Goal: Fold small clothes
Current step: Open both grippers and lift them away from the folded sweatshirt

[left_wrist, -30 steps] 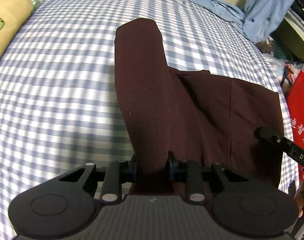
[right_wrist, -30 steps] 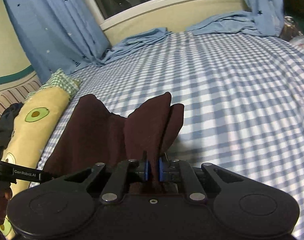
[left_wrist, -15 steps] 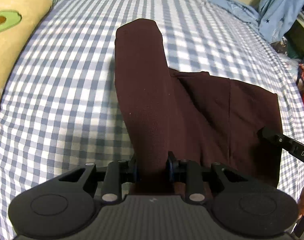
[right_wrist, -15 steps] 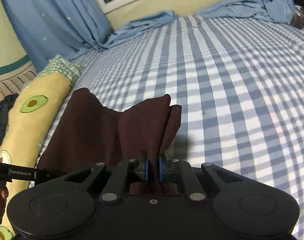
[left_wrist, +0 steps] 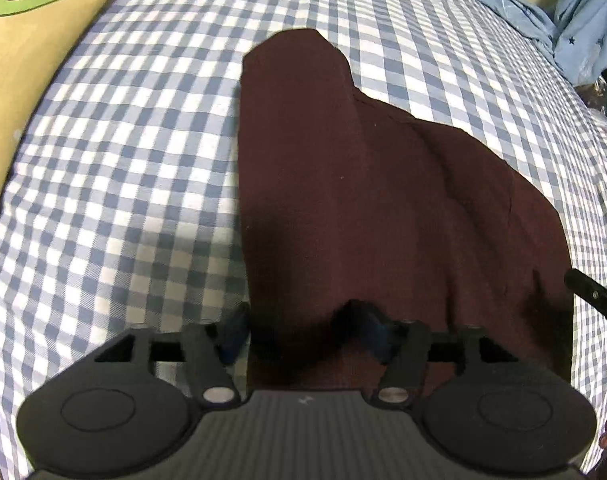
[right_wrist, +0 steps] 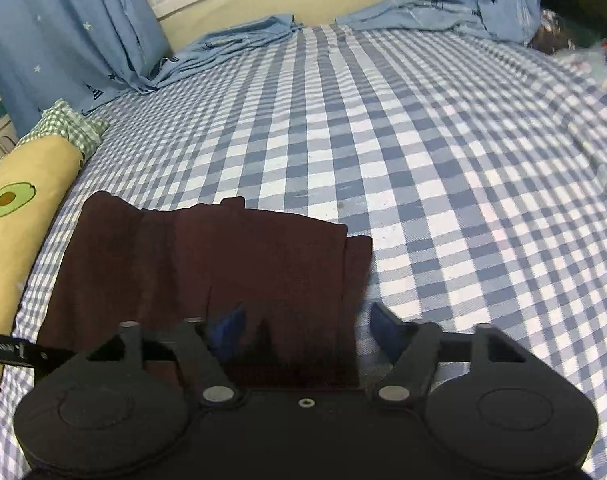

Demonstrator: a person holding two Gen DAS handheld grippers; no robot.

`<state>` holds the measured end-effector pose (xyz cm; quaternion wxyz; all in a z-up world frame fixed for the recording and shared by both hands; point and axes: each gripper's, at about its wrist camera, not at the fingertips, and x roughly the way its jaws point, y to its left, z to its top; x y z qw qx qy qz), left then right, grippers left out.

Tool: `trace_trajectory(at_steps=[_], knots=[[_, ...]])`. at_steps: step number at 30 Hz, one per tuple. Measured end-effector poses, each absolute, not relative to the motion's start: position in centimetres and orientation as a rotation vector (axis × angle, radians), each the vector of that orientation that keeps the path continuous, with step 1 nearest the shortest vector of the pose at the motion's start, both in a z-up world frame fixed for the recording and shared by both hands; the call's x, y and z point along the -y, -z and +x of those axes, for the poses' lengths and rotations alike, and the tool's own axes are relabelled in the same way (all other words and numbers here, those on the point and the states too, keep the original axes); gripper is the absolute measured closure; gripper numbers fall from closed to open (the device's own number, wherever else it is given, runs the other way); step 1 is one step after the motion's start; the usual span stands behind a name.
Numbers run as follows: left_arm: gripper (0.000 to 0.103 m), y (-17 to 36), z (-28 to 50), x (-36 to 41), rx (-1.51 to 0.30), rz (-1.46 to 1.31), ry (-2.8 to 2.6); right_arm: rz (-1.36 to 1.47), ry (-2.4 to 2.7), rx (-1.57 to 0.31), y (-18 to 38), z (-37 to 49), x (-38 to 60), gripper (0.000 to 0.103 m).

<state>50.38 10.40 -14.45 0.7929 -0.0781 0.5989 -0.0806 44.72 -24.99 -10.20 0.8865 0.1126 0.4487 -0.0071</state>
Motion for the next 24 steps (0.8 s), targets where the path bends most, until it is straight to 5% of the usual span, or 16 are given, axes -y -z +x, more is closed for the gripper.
trace_trajectory(at_steps=[5, 10, 24], knots=[[0.012, 12.4, 47.7, -10.7, -1.206, -0.166, 0.105, 0.206, 0.008, -0.847, 8.0, 42.6, 24.7, 0.007], [0.007, 9.5, 44.6, -10.9, -1.111, -0.188, 0.058, 0.186, -0.014, -0.741, 5.0, 39.8, 24.6, 0.001], [0.001, 0.5, 31.0, -8.2, -0.794, -0.098, -0.098, 0.177, -0.067, -0.52, -1.8, 28.1, 26.5, 0.001]])
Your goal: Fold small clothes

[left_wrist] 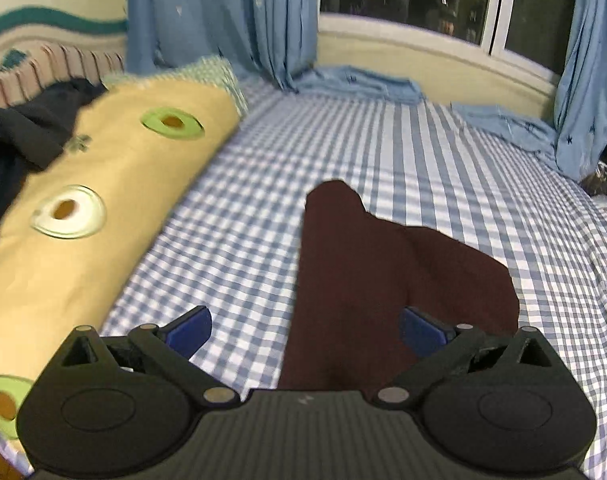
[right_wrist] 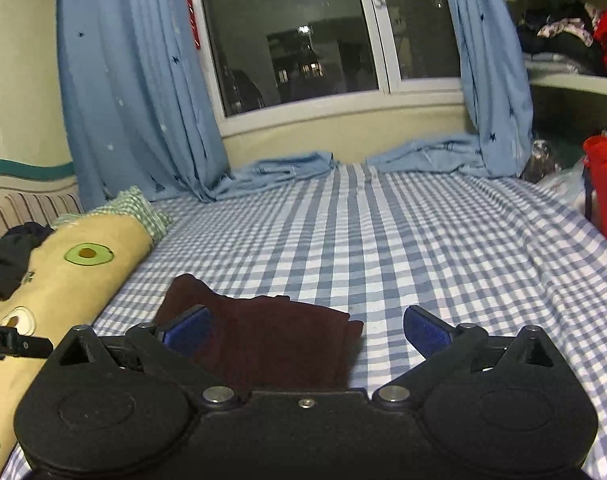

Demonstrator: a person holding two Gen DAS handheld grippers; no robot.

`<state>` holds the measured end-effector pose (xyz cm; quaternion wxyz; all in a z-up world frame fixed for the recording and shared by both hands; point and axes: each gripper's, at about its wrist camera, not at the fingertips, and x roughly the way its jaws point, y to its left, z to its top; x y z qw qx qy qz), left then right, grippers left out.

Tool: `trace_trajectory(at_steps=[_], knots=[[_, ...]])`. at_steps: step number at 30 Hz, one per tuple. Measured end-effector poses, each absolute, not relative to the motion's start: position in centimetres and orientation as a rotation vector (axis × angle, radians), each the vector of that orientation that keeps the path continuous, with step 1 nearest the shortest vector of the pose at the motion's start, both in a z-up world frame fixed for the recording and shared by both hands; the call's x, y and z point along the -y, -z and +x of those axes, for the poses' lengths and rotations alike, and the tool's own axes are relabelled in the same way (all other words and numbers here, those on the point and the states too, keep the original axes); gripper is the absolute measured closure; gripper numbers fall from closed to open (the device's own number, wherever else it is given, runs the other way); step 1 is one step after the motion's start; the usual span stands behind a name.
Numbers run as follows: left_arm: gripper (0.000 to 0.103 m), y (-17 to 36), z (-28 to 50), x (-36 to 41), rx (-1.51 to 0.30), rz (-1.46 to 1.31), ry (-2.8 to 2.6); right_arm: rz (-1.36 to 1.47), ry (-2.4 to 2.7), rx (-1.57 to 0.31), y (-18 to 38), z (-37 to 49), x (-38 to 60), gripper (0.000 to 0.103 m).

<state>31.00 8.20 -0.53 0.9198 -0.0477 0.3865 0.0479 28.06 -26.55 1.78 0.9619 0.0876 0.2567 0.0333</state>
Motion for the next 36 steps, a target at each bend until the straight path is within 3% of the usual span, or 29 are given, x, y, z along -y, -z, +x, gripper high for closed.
trace_trajectory(at_steps=[13, 25, 36], knots=[[0.001, -1.2, 17.1, -6.2, -0.659, -0.092, -0.147, 0.125, -0.093, -0.399, -4.0, 15.5, 28.5, 0.0], [0.001, -1.0, 11.6, -7.0, -0.61, -0.088, -0.174, 0.109, -0.081, -0.344, -4.6, 10.4, 28.0, 0.0], [0.001, 3.3, 9.5, -9.9, -0.673, -0.08, -0.152, 0.102, -0.065, -0.547, -0.6, 9.5, 25.3, 0.0]])
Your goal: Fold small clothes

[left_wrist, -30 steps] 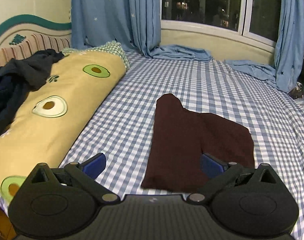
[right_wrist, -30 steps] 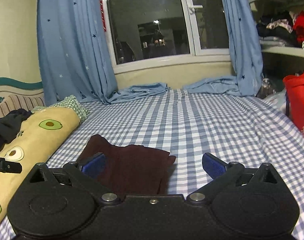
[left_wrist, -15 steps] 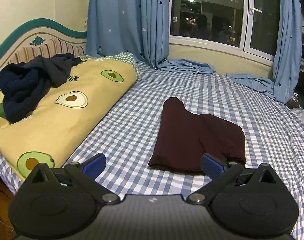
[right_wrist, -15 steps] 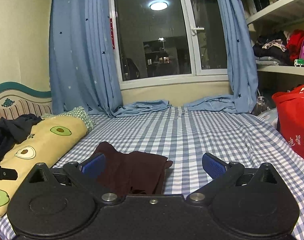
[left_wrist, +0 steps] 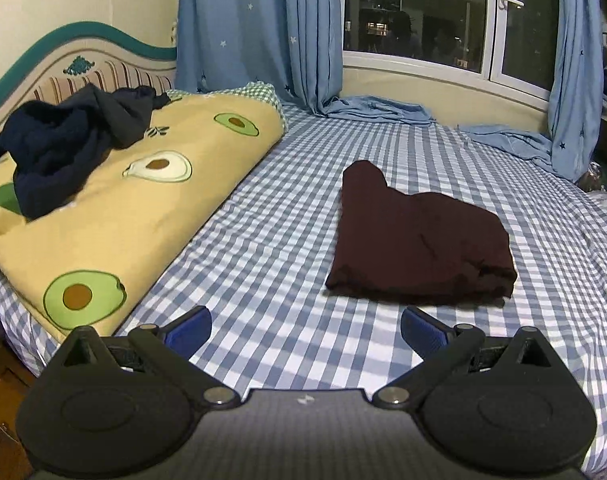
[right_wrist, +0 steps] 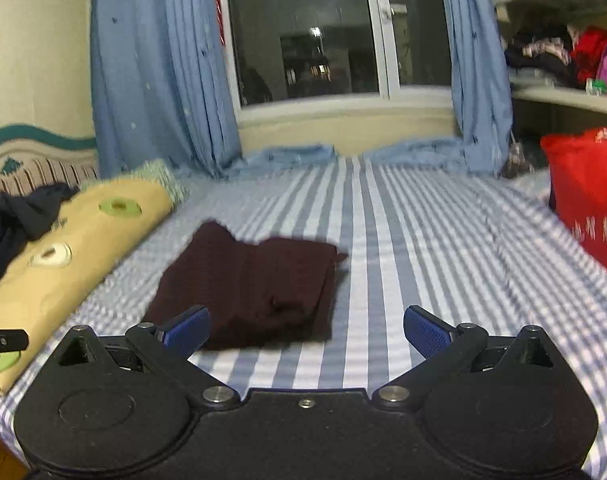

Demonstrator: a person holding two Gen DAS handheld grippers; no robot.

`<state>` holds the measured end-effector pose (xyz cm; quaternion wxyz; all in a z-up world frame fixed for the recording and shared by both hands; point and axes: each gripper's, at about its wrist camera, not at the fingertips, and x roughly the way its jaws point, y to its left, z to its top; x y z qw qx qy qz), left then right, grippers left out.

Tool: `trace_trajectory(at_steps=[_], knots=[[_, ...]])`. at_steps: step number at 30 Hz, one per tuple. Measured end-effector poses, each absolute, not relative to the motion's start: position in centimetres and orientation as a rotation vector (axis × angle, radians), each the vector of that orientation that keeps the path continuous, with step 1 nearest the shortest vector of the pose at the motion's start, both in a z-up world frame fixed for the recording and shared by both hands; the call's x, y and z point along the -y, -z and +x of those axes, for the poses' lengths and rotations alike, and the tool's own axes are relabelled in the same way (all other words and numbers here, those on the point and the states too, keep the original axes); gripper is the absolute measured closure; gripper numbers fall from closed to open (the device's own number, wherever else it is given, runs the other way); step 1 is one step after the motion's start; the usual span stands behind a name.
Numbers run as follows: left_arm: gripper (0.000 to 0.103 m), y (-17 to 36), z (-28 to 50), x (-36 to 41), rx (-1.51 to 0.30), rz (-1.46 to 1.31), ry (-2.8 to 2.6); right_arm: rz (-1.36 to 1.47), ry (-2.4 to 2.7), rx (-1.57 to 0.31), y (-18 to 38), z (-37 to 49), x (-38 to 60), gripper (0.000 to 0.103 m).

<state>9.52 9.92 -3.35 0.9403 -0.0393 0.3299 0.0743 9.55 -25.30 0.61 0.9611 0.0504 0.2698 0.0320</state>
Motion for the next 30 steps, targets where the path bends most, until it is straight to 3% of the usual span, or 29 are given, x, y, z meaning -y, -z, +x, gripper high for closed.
trace_trajectory(at_steps=[11, 30], knots=[[0.001, 6.8, 9.9, -11.8, -0.802, -0.055, -0.133, 0.067, -0.069, -0.65, 1.6, 7.8, 22.2, 0.0], [0.001, 6.8, 10.5, -12.2, -0.818, -0.041, -0.097, 0.104, -0.023, -0.728, 2.2, 8.1, 22.4, 0.0]])
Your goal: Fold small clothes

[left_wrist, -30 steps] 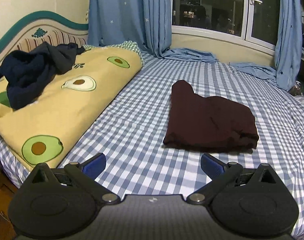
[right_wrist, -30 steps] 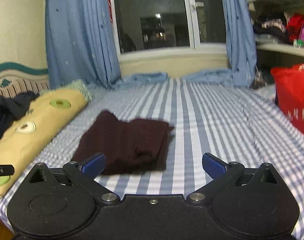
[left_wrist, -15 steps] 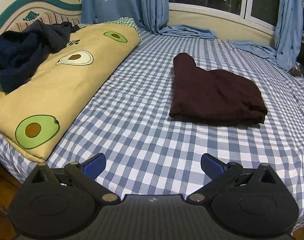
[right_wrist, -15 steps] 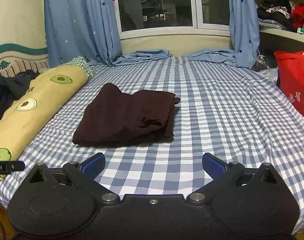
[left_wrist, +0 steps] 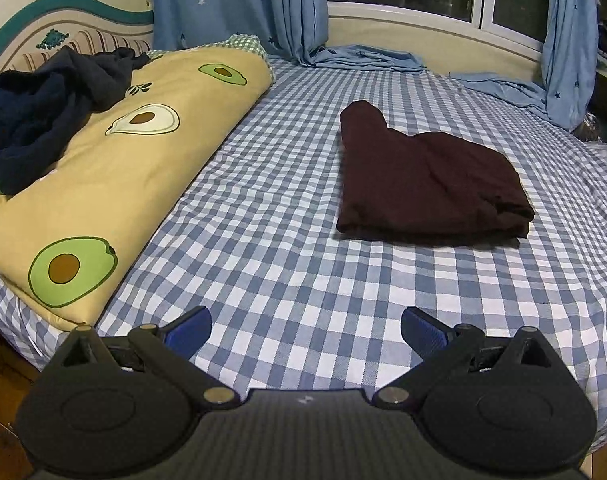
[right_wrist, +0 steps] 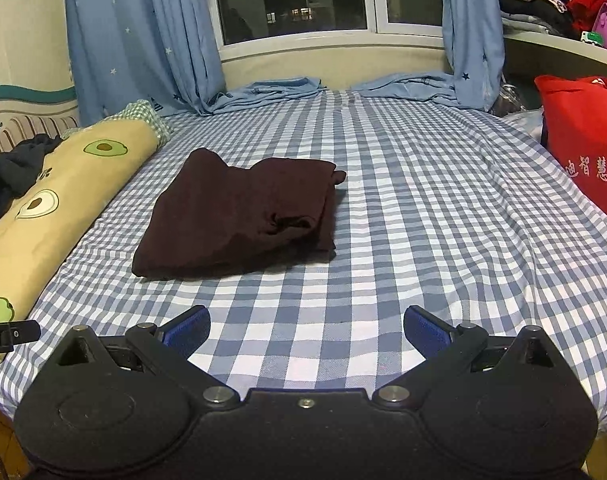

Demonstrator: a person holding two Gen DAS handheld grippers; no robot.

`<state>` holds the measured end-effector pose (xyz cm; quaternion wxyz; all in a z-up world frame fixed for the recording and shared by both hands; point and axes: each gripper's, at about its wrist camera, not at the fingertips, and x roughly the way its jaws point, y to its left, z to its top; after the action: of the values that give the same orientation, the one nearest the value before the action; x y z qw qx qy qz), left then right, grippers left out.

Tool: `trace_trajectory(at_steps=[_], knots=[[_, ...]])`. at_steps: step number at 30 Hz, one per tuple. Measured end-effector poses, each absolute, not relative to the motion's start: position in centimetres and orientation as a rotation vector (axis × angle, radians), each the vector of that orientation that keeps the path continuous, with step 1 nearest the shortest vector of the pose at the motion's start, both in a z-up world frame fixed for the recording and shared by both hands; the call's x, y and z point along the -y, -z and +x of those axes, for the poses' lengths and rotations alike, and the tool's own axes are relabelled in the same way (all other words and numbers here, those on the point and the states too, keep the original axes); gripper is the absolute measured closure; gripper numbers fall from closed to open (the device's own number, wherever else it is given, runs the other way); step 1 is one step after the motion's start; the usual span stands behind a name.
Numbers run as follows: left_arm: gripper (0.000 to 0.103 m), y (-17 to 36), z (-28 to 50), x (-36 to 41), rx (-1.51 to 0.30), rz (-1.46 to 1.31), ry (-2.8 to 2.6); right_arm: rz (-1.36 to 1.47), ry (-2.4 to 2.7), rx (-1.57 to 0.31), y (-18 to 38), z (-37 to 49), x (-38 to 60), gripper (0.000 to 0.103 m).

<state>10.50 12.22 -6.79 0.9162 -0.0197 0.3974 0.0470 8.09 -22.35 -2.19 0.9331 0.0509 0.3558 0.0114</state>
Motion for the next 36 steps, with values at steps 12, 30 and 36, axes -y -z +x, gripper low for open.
trace_trajectory(at_steps=[12, 30, 36], knots=[[0.001, 6.87, 10.77, -12.22, -0.822, -0.024, -0.09, 0.104, -0.033, -0.738, 2.34, 8.41, 22.59, 0.0], [0.001, 6.88, 10.78, -12.3, -0.825, -0.024, -0.088, 0.104, -0.036, -0.74, 2.58, 8.42, 22.48, 0.0], [0.001, 6.94, 10.59, -12.35, -0.826, -0.035, -0.092, 0.103, -0.036, -0.741, 2.57, 8.42, 22.46, 0.0]])
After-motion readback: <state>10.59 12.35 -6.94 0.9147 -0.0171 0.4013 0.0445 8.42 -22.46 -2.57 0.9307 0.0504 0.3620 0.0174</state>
